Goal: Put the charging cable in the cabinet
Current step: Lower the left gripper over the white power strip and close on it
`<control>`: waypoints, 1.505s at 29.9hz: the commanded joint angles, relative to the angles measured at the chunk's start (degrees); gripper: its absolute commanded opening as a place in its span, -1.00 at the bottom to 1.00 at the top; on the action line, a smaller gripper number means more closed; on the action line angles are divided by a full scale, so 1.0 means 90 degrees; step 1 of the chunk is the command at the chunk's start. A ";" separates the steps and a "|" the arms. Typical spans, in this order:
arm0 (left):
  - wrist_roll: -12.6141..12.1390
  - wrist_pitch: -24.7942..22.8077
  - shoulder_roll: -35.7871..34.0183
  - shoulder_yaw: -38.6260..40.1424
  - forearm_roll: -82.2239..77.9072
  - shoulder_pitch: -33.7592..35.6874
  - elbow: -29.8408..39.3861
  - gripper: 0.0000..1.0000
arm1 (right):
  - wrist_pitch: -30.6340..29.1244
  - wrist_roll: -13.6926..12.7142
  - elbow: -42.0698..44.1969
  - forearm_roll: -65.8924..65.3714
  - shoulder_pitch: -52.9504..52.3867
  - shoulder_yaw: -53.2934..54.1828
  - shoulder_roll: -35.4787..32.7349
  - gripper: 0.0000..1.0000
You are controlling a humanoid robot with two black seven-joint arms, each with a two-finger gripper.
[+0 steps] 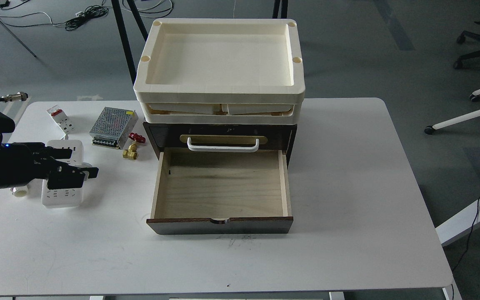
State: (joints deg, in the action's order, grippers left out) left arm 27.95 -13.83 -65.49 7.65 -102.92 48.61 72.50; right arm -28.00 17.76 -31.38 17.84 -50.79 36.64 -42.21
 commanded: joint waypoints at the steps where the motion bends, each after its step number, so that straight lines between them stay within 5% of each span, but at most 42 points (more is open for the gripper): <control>1: 0.0006 0.0082 0.0595 -0.0010 -0.0302 0.0000 -0.0993 1.00 | 0.0000 0.0000 0.0001 0.0001 -0.0011 0.0002 -0.0008 0.99; 23: 0.0006 0.0404 0.2256 -0.0302 -0.2070 0.0000 -0.3670 0.98 | 0.0000 0.0019 0.0030 0.0010 0.0165 0.0002 -0.0008 0.99; 28: 0.0006 0.0989 0.2403 -0.0723 -0.2031 -0.0010 -0.3886 0.96 | 0.0000 0.0019 0.0030 0.0010 0.0204 0.0002 -0.0008 0.99; 35: 0.0006 0.1078 0.2393 -0.0762 -0.2031 0.0000 -0.4042 0.91 | 0.0000 0.0019 0.0020 0.0020 0.0204 0.0002 -0.0008 0.99; 45: 0.0006 0.1204 0.2413 -0.1143 -0.2012 0.0000 -0.4130 0.42 | 0.0000 0.0029 0.0040 0.0020 0.0292 0.0011 -0.0018 0.99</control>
State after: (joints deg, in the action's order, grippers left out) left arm 28.00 -3.87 -43.78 -1.52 -121.28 48.60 35.46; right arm -28.00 17.96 -31.07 18.01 -48.37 36.71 -42.28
